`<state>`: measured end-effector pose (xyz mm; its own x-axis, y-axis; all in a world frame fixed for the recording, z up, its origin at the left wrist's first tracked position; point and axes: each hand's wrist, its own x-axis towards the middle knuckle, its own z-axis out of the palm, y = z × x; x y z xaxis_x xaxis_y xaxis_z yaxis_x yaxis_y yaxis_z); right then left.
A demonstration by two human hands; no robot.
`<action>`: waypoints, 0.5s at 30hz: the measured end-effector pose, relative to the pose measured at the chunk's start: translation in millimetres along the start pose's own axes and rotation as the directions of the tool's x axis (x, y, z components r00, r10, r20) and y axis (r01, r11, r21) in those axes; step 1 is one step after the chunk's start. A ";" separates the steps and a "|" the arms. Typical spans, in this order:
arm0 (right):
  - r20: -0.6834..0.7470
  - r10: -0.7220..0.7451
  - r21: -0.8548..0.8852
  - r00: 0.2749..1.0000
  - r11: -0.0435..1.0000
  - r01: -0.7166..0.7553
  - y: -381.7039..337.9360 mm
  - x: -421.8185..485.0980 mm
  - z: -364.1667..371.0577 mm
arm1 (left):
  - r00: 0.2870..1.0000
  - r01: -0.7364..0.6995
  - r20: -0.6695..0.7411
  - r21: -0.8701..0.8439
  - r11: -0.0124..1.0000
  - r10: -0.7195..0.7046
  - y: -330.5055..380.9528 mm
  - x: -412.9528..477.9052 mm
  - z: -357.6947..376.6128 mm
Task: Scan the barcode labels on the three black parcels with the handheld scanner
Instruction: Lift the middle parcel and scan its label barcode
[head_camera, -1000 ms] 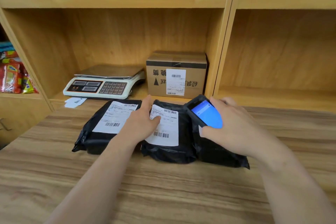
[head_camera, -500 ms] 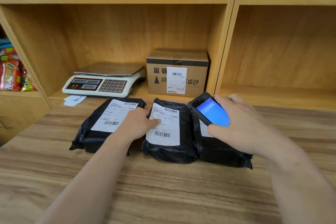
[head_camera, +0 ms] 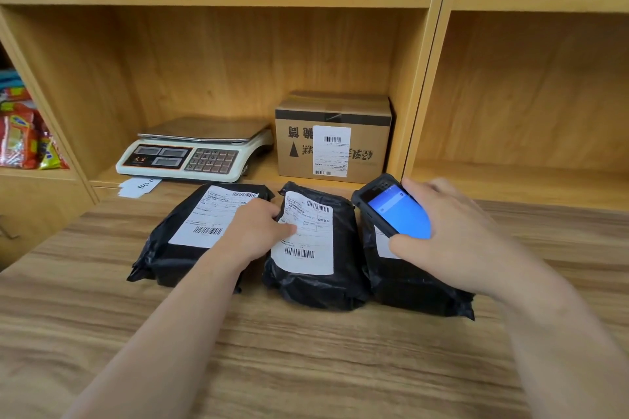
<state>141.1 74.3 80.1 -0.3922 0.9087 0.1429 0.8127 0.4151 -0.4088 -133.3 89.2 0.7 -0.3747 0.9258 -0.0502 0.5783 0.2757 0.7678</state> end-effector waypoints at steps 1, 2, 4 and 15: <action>0.004 -0.001 0.001 1.000 1.000 0.001 -0.1 0.2 0.0 | 1.000 0.002 -0.001 -0.015 1.000 -0.002 -0.1 0.3 -0.3; 0.007 -0.001 0.002 1.000 1.000 0.001 -0.3 0.3 0.0 | 1.000 0.005 -0.002 -0.030 1.000 -0.005 -0.1 0.4 -0.9; 0.005 0.001 0.000 1.000 1.000 -0.001 -0.9 0.0 -0.4 | 1.000 -0.006 -0.005 -0.055 0.998 0.005 0.3 0.4 -1.9; -0.003 0.000 -0.023 1.000 1.000 0.000 -3.5 -0.8 -0.9 | 0.993 -0.083 -0.091 -0.167 0.983 0.068 11.0 -3.4 -14.2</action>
<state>138.9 72.2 82.2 -0.3913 0.9087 0.1455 0.8222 0.4162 -0.3882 -135.9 85.4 18.4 -0.3987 0.9151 0.0609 0.4786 0.1510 0.8649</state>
